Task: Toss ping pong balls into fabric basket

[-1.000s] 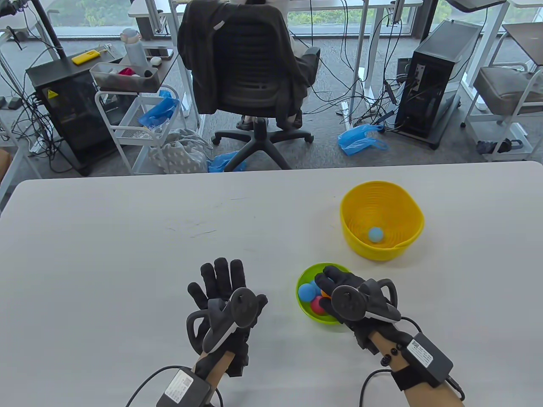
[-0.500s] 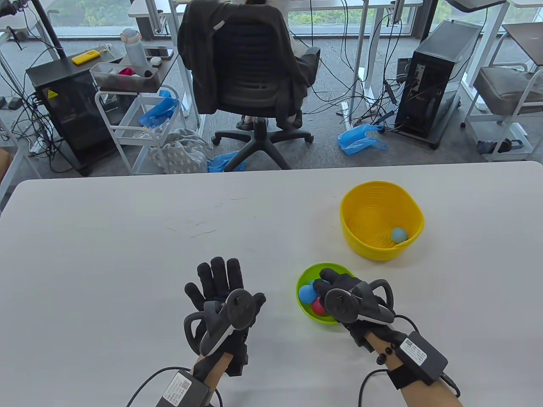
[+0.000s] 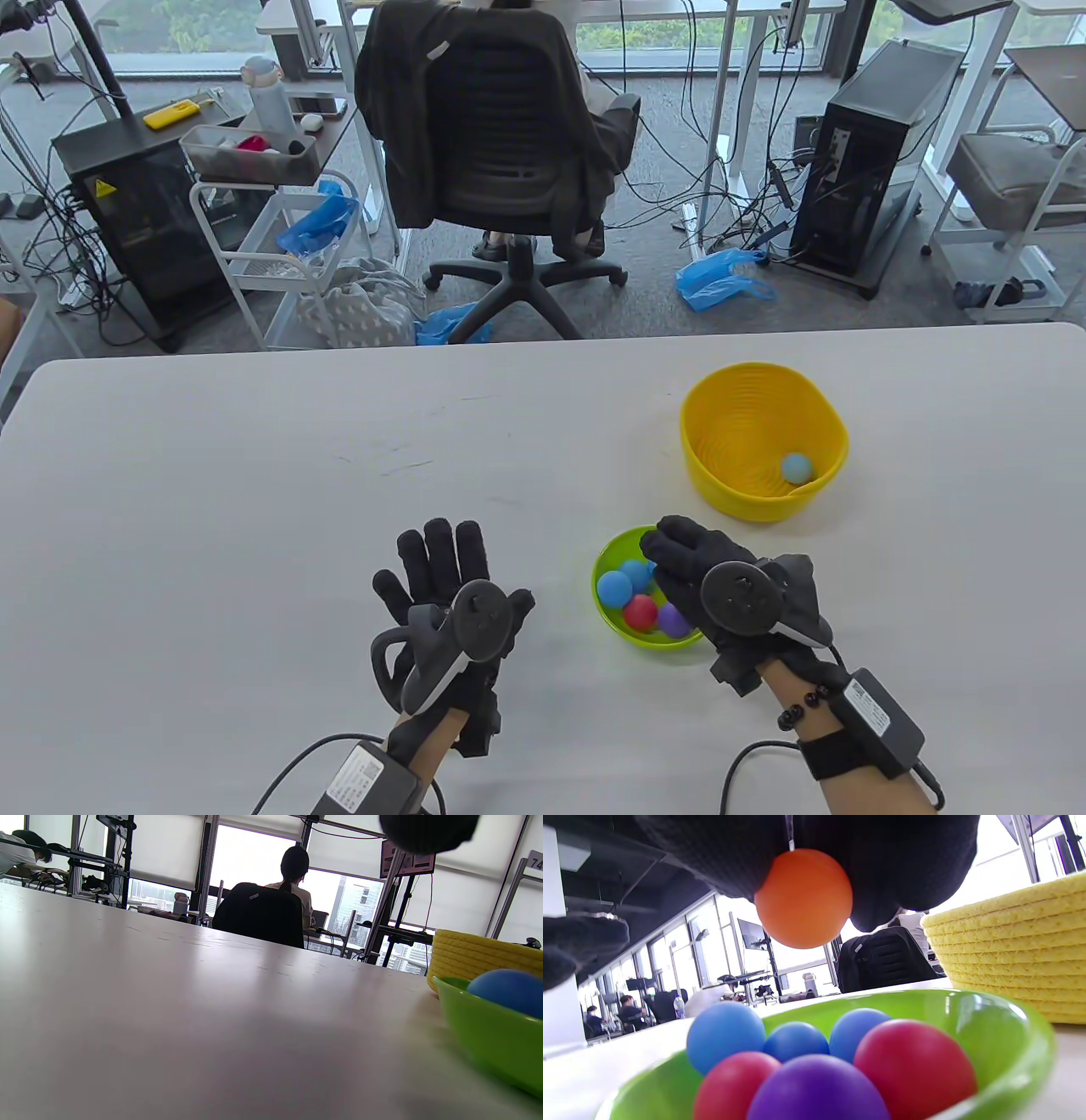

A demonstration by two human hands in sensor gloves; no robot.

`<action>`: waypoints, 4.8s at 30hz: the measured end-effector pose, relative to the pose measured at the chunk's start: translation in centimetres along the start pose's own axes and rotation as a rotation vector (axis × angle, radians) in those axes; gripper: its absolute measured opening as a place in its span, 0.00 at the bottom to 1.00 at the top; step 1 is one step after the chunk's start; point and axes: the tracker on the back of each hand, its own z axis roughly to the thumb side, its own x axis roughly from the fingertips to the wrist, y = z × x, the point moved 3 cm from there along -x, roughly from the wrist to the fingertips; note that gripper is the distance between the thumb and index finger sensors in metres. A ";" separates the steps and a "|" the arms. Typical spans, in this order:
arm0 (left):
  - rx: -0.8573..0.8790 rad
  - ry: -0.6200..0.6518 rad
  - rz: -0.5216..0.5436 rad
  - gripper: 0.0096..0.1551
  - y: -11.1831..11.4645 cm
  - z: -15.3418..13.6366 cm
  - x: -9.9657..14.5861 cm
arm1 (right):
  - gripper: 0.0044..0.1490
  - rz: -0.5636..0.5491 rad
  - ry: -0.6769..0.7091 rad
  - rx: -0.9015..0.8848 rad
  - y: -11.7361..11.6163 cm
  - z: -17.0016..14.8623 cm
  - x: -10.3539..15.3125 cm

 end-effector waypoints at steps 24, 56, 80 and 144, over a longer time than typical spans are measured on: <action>-0.022 0.017 -0.036 0.58 0.7 0.9 0.1 | 0.51 -0.256 -0.494 -1.478 0.7 -15.3 2.4; 0.006 -0.019 0.039 0.57 -0.7 0.1 0.5 | 0.43 0.098 -0.027 -0.336 1.1 -0.1 -1.1; -0.004 -0.004 0.029 0.57 -0.6 0.3 0.3 | 0.42 0.453 0.015 -0.009 -6.5 3.2 -3.1; -0.069 -0.056 0.032 0.58 -0.8 0.3 0.2 | 0.50 -0.189 -0.421 -1.342 1.7 -14.4 0.2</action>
